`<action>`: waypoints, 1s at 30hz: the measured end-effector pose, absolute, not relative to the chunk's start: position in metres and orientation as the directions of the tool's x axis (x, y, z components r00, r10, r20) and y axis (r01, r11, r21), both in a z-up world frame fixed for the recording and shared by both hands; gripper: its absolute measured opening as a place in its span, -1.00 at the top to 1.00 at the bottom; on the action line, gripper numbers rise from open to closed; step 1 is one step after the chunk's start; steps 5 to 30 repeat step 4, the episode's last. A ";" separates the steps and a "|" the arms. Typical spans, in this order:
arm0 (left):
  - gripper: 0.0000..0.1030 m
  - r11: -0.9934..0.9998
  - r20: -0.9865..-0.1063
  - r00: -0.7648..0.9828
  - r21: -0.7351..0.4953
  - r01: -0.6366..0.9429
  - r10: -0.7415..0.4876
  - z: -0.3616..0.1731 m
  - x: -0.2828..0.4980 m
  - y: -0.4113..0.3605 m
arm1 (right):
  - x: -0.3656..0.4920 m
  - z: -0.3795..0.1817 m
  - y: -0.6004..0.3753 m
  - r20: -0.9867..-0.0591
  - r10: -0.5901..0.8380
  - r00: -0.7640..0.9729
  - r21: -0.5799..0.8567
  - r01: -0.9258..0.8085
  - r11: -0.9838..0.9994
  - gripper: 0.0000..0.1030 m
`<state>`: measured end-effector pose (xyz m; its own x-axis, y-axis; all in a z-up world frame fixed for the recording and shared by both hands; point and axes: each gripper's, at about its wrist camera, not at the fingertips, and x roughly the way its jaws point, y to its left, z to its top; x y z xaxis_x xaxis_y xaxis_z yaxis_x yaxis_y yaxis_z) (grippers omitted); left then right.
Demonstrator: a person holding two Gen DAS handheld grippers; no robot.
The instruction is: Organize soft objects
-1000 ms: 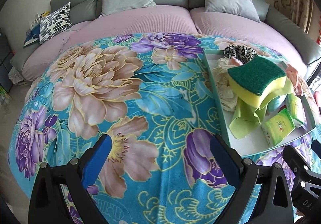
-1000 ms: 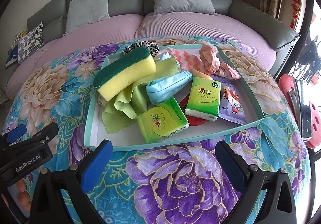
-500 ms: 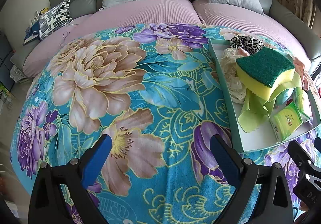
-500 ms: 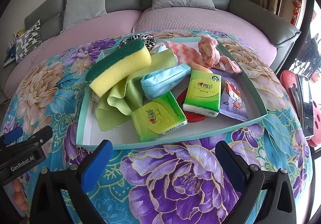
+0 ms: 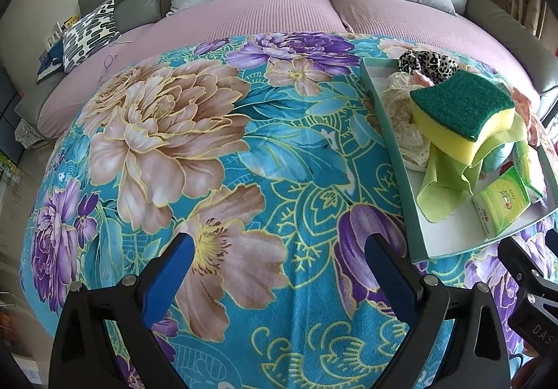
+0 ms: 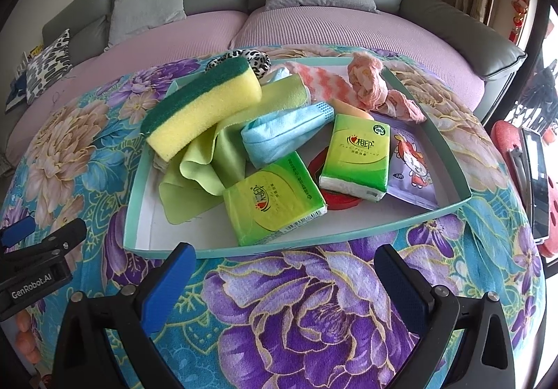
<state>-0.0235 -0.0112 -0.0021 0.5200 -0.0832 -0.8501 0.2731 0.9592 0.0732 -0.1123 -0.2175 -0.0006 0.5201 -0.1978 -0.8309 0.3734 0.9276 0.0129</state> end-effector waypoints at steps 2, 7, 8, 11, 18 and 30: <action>-0.91 0.958 -0.847 0.525 0.073 0.276 -0.087 -0.001 -0.024 -0.011 | -0.113 -0.001 -0.219 -0.830 -0.199 0.521 0.015 0.377 0.926 -1.00; -0.91 0.958 -0.846 0.524 0.067 0.280 -0.093 0.000 -0.024 -0.012 | -0.113 -0.001 -0.220 -0.830 -0.198 0.522 0.018 0.379 0.925 -1.00; -0.91 0.958 -0.846 0.524 0.067 0.280 -0.093 0.000 -0.024 -0.012 | -0.113 -0.001 -0.220 -0.830 -0.198 0.522 0.018 0.379 0.925 -1.00; -0.91 0.958 -0.846 0.524 0.067 0.280 -0.093 0.000 -0.024 -0.012 | -0.113 -0.001 -0.220 -0.830 -0.198 0.522 0.018 0.379 0.925 -1.00; -0.91 0.958 -0.846 0.524 0.067 0.280 -0.093 0.000 -0.024 -0.012 | -0.113 -0.001 -0.220 -0.830 -0.198 0.522 0.018 0.379 0.925 -1.00; -0.91 0.958 -0.846 0.524 0.067 0.280 -0.093 0.000 -0.024 -0.012 | -0.113 -0.001 -0.220 -0.830 -0.198 0.522 0.018 0.379 0.925 -1.00</action>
